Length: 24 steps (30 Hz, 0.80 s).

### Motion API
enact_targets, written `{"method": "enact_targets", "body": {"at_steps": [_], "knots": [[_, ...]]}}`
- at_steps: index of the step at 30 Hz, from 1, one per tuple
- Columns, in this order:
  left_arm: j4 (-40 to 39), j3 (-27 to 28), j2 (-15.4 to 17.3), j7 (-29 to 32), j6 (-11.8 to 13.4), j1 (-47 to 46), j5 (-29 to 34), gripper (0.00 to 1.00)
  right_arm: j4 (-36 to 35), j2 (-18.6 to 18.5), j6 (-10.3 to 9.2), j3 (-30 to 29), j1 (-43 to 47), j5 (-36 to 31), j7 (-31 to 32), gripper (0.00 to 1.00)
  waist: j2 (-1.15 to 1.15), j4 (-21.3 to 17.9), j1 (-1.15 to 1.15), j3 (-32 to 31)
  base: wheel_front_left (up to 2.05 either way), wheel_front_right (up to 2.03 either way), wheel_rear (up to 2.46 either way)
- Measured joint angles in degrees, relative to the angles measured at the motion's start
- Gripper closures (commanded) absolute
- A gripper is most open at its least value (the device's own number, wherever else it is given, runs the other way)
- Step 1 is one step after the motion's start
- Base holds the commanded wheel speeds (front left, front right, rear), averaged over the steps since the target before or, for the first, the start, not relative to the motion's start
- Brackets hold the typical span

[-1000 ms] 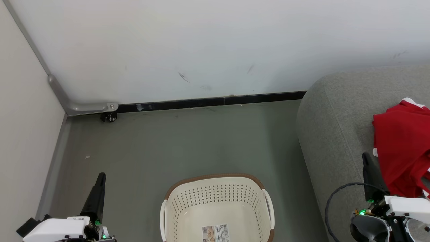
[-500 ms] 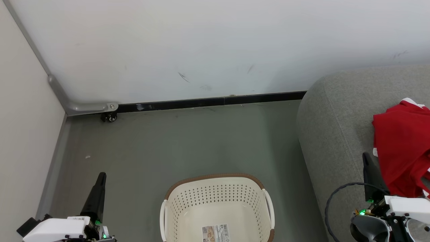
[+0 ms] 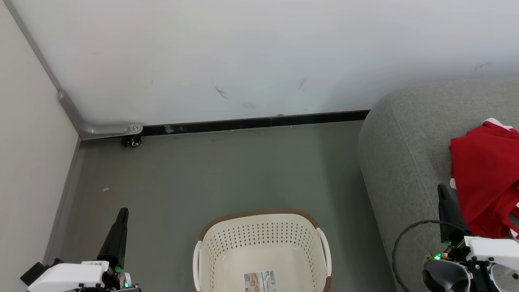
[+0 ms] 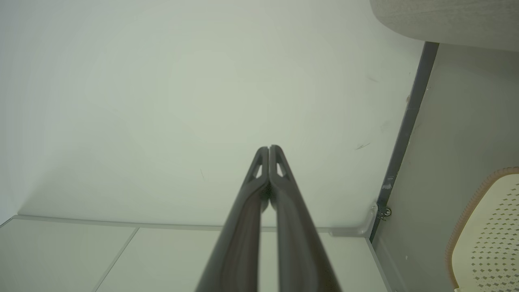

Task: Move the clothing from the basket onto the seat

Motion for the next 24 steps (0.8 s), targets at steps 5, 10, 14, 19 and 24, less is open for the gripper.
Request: {"method": "enact_targets", "body": {"at_steps": [5, 10, 14, 19, 24], "knots": [[-0.01, 0.0, 0.0, -0.01, 0.0, 0.0, 0.0, 1.0, 0.0, 0.0, 0.0, 0.0, 0.0, 0.0, 0.0, 1.0, 0.0, 0.0, -0.01, 0.0, 0.0, 0.0, 0.0], [-0.01, -0.01, 0.0, -0.18, 0.0, 0.0, 0.0, 1.0, 0.01, 0.0, 0.0, -0.01, 0.0, 0.0, 0.0, 1.0, 0.0, 0.0, 0.0, 0.0, 0.0, 0.0, 0.0], [-0.02, -0.01, 0.0, -0.18, 0.0, 0.0, 0.0, 1.0, 0.01, 0.0, 0.0, -0.01, 0.0, 0.0, 0.0, 1.0, 0.0, 0.0, -0.01, 0.0, 0.0, 0.0, 0.0], [-0.02, -0.02, 0.0, -0.18, 0.0, 0.0, 0.0, 1.0, 0.01, 0.0, 0.0, -0.02, 0.0, 0.0, 0.15, 1.0, 0.0, 0.0, -0.01, 0.0, 0.0, 0.0, 0.0], [-0.03, -0.05, 0.0, -0.18, 0.0, 0.0, 0.0, 1.0, 0.01, 0.0, 0.0, -0.03, 0.0, 0.0, 0.15, 1.0, 0.0, 0.0, -0.01, 0.0, 0.0, 0.0, 0.0]]}}
